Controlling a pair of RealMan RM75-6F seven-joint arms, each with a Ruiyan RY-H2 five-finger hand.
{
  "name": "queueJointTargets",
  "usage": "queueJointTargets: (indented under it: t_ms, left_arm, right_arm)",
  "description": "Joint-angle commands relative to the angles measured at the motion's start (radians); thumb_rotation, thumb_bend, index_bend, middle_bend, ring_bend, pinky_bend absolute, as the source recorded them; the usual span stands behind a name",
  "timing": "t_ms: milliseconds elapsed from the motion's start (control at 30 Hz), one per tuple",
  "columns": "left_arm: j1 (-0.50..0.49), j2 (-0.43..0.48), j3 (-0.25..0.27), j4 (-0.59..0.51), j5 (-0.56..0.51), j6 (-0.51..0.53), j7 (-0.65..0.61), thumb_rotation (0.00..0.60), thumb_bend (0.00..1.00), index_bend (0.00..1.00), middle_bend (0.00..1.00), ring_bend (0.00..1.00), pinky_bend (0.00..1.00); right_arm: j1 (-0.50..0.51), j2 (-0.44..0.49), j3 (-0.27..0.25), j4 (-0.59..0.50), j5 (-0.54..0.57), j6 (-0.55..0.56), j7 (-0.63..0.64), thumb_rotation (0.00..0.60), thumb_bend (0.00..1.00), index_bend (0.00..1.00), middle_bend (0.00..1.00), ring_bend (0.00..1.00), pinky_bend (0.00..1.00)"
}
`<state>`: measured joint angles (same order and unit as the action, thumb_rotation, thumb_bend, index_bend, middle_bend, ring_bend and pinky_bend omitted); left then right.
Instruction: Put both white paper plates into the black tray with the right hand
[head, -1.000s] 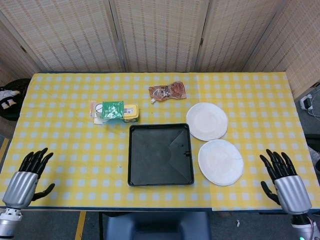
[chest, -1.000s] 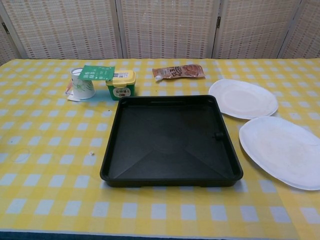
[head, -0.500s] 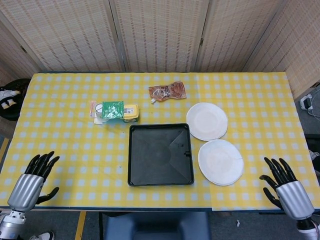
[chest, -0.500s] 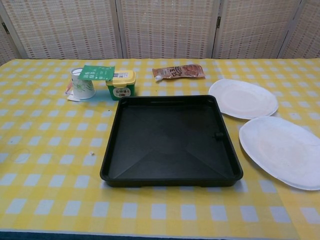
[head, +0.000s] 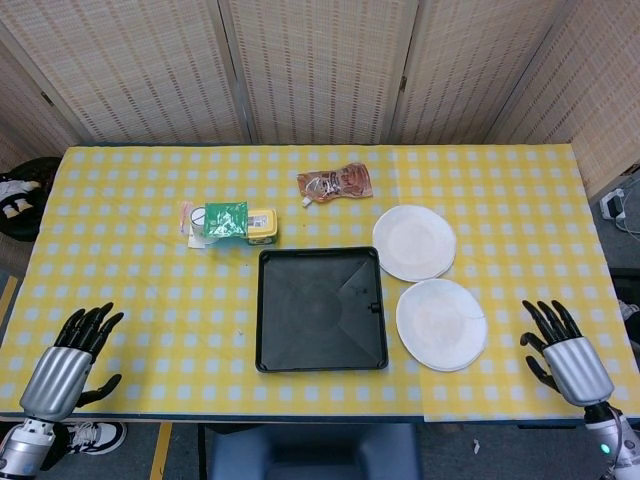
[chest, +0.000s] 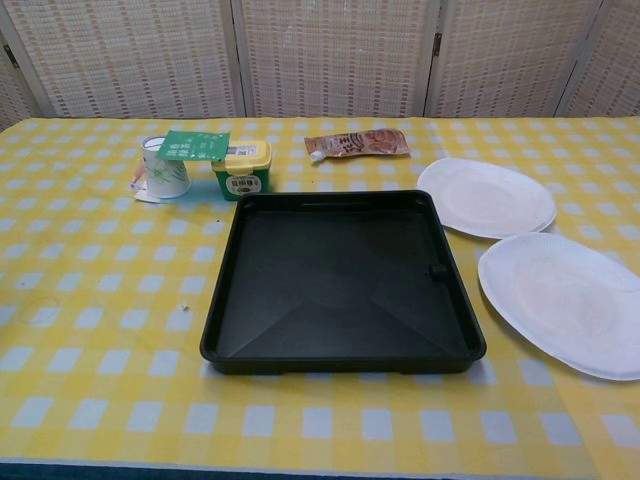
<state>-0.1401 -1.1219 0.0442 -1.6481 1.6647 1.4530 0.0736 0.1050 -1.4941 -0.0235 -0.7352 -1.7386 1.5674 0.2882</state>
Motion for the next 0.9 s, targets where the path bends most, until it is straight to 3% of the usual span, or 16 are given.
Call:
queueJointTargets:
  t_ms: [33,367,567,900]
  left_arm:
    - [-0.001,0.0,0.001,-0.001,-0.002,-0.003,0.0,0.6,0.29,0.0,0.0,0.0,0.0]
    - [-0.005,-0.006,0.003,0.004,0.001,-0.008,-0.008,0.6,0.28,0.0,0.0,0.0,0.0]
    - [-0.003,-0.005,0.003,0.002,-0.009,-0.01,-0.005,0.6,0.28,0.0,0.0,0.0,0.0]
    - [-0.002,-0.01,0.002,0.003,-0.01,-0.009,0.01,0.6,0.28,0.0,0.0,0.0,0.0]
  right_arm:
    - [0.036,-0.053,0.008,0.085,0.025,-0.047,0.037,0.6,0.39,0.45,0.07,0.0,0.0]
    - [0.107,-0.157,-0.014,0.302,0.023,-0.119,0.097,0.6,0.39,0.35,0.0,0.0,0.0]
    - [0.12,-0.223,-0.031,0.431,0.019,-0.116,0.104,0.6,0.39,0.34,0.0,0.0,0.0]
    - [0.107,-0.288,-0.077,0.523,-0.002,-0.096,0.112,0.6,0.39,0.32,0.0,0.0,0.0]
